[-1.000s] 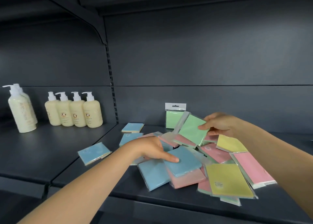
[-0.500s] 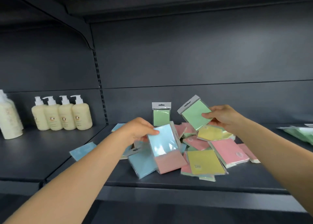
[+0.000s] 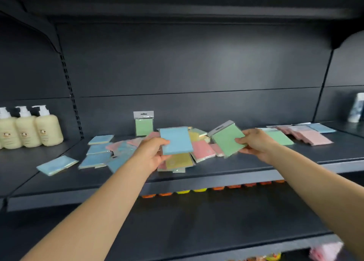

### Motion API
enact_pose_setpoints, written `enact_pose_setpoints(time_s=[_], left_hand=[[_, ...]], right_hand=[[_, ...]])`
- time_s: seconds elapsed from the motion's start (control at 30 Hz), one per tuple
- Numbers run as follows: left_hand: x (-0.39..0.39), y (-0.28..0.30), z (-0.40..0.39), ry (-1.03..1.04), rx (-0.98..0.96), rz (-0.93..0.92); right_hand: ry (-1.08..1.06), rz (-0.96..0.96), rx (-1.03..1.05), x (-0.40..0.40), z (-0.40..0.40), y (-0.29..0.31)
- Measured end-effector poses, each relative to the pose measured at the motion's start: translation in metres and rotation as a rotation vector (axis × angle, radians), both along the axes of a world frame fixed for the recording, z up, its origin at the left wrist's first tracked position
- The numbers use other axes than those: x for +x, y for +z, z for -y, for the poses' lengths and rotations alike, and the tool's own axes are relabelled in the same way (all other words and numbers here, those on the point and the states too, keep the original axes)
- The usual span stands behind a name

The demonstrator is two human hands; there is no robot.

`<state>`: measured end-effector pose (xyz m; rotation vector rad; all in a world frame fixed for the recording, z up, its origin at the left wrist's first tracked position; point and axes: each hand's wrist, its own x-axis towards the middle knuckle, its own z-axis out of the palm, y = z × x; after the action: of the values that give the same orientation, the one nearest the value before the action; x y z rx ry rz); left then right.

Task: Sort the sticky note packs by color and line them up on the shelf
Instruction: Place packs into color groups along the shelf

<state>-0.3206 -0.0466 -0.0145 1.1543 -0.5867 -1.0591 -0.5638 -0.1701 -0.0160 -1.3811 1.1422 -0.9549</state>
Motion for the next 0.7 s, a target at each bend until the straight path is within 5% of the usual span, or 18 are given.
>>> enact_pose_setpoints(time_s=[0.43,0.7], left_hand=[[-0.136,-0.001,0.064,-0.113,-0.072,0.022],[-0.205,-0.016,0.168,-0.028,-0.151,0.015]], right_hand=[[-0.343,0.082,0.019,-0.172,0.01,-0.022],[-0.249,0.197,0.097,-0.208,0.122,-0.055]])
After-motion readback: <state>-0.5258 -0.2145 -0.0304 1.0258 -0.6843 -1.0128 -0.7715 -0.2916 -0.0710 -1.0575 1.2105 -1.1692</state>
